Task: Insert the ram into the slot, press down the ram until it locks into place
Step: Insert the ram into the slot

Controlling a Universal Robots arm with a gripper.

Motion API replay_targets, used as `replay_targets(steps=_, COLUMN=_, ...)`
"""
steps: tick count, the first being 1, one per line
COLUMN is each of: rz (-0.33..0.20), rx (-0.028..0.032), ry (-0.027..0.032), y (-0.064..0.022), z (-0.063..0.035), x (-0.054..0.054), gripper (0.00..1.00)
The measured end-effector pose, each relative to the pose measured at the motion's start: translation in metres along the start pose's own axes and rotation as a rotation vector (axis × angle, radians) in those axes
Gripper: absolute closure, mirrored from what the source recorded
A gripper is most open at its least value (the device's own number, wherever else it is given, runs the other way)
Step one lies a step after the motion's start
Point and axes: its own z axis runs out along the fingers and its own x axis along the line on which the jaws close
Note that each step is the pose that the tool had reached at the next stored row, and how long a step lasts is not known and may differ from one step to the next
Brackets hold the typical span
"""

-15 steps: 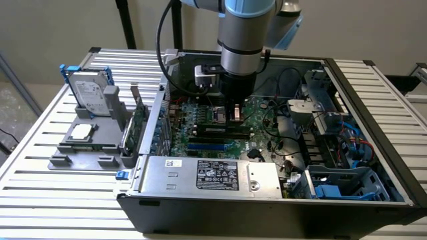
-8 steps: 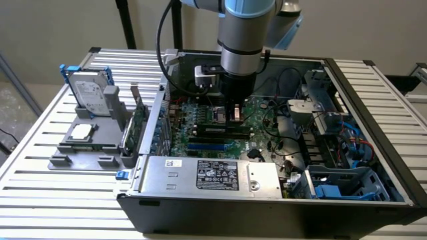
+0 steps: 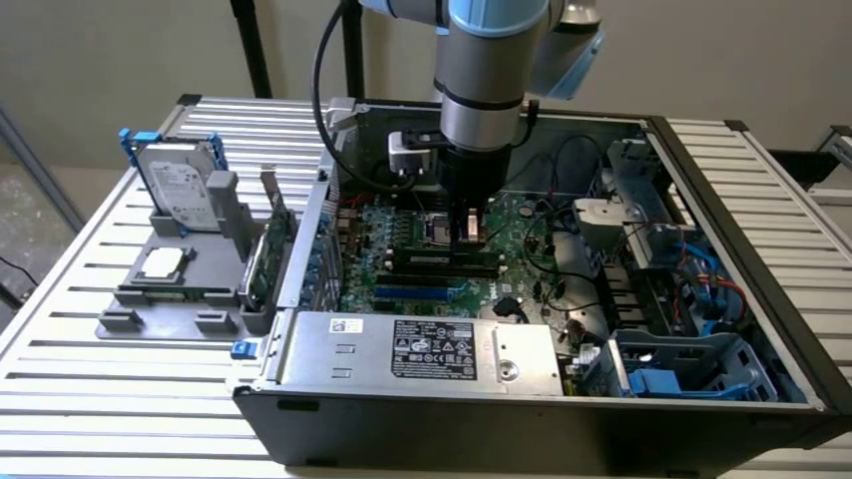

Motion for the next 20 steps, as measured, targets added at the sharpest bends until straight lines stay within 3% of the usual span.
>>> replay_targets(steps=20, rz=0.000, rx=0.0000, ry=-0.0002, y=0.0000, z=-0.0021, x=0.0004, gripper=0.86)
